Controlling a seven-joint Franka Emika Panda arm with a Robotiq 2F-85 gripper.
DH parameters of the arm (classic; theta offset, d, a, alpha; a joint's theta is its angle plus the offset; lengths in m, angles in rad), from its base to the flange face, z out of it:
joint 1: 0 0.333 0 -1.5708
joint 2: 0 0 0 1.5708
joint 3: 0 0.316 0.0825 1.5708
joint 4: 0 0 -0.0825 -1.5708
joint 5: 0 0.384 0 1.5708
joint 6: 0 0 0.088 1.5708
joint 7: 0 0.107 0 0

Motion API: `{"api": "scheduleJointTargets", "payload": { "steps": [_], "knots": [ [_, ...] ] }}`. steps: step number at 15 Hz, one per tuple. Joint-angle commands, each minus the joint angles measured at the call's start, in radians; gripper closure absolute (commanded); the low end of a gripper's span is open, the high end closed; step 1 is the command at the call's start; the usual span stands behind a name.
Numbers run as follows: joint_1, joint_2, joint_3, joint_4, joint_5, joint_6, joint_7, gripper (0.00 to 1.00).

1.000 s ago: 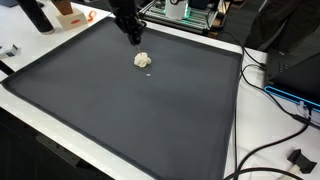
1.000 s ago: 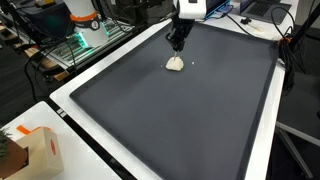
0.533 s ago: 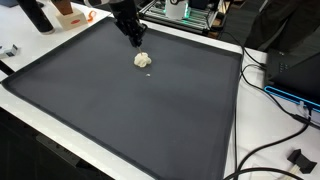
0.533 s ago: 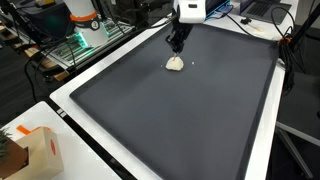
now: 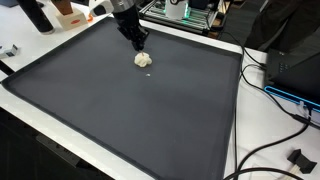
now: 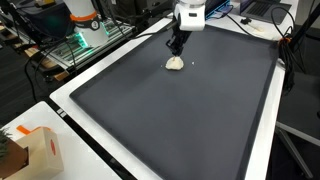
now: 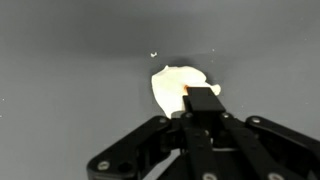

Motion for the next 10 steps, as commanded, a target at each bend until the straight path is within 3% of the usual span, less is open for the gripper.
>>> {"api": "scheduleJointTargets", "payload": {
  "steps": [1,10],
  "knots": [
    [-0.006,0.028,0.011,0.000,0.017,0.025,-0.015,0.97],
    [-0.003,0.025,0.007,0.009,0.008,-0.001,0.008,0.97]
  ]
}}
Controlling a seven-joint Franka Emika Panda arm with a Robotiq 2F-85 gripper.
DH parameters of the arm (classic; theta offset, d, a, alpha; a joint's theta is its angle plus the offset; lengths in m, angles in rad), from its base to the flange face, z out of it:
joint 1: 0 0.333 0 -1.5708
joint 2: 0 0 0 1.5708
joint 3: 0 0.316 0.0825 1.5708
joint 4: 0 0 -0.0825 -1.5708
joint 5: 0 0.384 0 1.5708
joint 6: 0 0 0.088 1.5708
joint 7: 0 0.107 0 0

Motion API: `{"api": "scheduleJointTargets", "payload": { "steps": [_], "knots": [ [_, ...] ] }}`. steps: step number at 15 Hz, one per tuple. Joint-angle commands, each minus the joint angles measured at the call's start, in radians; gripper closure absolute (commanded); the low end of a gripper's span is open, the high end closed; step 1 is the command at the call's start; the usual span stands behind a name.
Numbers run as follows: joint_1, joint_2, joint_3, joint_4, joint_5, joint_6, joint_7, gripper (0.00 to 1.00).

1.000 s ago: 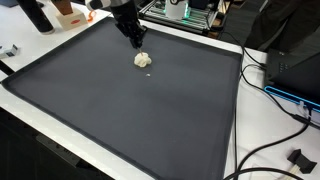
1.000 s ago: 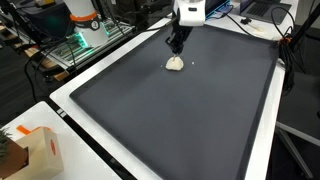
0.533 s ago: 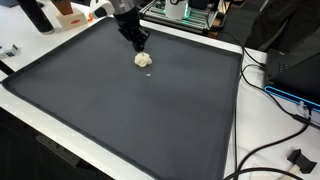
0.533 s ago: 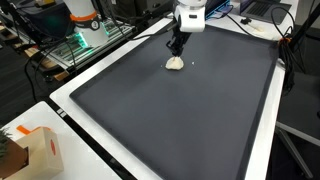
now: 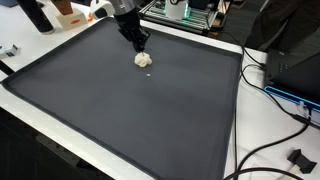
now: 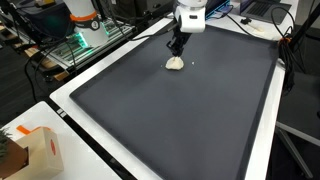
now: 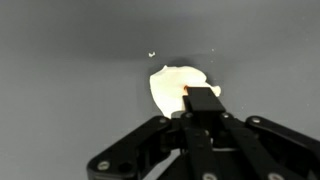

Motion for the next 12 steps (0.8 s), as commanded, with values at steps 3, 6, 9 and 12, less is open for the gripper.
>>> {"api": "scheduleJointTargets", "payload": {
  "steps": [3,6,9,12],
  "knots": [
    [-0.003,-0.009,0.002,0.001,0.007,-0.019,0.009,0.97],
    [0.000,-0.030,0.002,-0.006,0.002,-0.023,0.015,0.97],
    [0.004,-0.054,0.000,-0.012,-0.006,-0.025,0.024,0.97],
    [0.006,-0.082,-0.001,-0.014,-0.011,-0.032,0.033,0.97]
  ]
}}
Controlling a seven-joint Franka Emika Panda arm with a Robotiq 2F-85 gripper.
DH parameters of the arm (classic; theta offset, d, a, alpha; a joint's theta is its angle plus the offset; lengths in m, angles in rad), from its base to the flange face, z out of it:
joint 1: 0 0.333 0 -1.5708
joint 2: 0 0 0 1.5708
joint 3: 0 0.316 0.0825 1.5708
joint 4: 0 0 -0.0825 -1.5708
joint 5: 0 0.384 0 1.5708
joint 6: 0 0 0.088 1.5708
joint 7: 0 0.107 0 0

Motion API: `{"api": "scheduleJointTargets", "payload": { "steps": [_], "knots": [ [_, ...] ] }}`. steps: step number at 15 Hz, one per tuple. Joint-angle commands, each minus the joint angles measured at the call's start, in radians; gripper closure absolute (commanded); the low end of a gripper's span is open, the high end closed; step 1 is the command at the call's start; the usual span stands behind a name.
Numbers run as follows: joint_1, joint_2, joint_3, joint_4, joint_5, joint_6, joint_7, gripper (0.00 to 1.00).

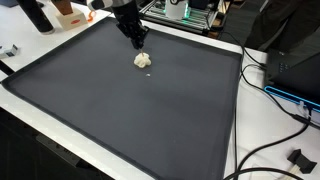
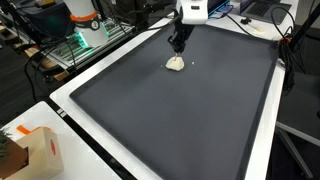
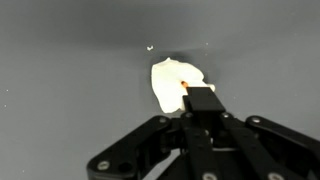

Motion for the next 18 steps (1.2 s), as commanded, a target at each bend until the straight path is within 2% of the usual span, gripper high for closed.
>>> {"api": "scheduleJointTargets", "payload": {
  "steps": [1,18],
  "knots": [
    [0.004,-0.055,-0.001,-0.016,-0.008,-0.027,0.029,0.97],
    [0.022,-0.206,0.004,-0.017,-0.046,-0.128,0.168,0.97]
  ]
}}
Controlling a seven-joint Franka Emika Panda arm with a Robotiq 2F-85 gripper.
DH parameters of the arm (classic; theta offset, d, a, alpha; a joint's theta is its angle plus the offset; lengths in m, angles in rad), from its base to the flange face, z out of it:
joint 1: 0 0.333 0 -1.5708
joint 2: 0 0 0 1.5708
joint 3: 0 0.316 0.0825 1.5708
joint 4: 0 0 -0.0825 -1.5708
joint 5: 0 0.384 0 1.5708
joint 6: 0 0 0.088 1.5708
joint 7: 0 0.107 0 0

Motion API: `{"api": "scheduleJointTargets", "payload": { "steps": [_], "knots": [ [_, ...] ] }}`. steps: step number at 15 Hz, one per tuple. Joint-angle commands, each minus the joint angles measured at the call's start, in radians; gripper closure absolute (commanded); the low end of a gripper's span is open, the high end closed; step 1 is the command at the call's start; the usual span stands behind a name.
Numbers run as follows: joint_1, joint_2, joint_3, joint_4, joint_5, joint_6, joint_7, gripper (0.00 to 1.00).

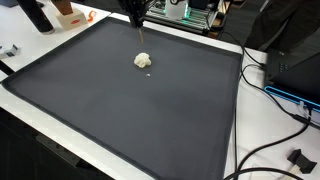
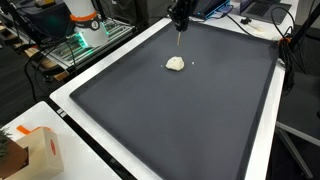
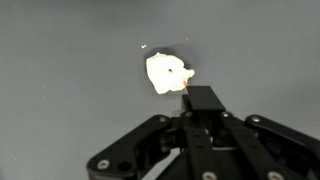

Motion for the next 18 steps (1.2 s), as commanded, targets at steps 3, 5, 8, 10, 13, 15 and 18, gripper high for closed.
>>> {"api": "scheduleJointTargets", "payload": {
  "steps": [3,5,8,10,13,15,18],
  "knots": [
    [0.007,-0.053,0.005,-0.017,-0.032,-0.037,0.040,0.97],
    [0.010,-0.071,0.008,-0.022,-0.049,-0.017,0.040,0.97],
    [0.005,-0.049,0.008,0.001,-0.029,-0.019,0.020,0.87],
    [0.005,-0.054,0.008,0.000,-0.030,-0.019,0.020,0.87],
    [0.010,0.010,-0.003,0.044,-0.092,0.013,0.201,0.97],
    [0.017,0.061,-0.011,0.077,-0.148,0.020,0.320,0.97],
    [0.039,0.127,-0.031,0.122,-0.228,0.012,0.510,0.97]
  ]
}}
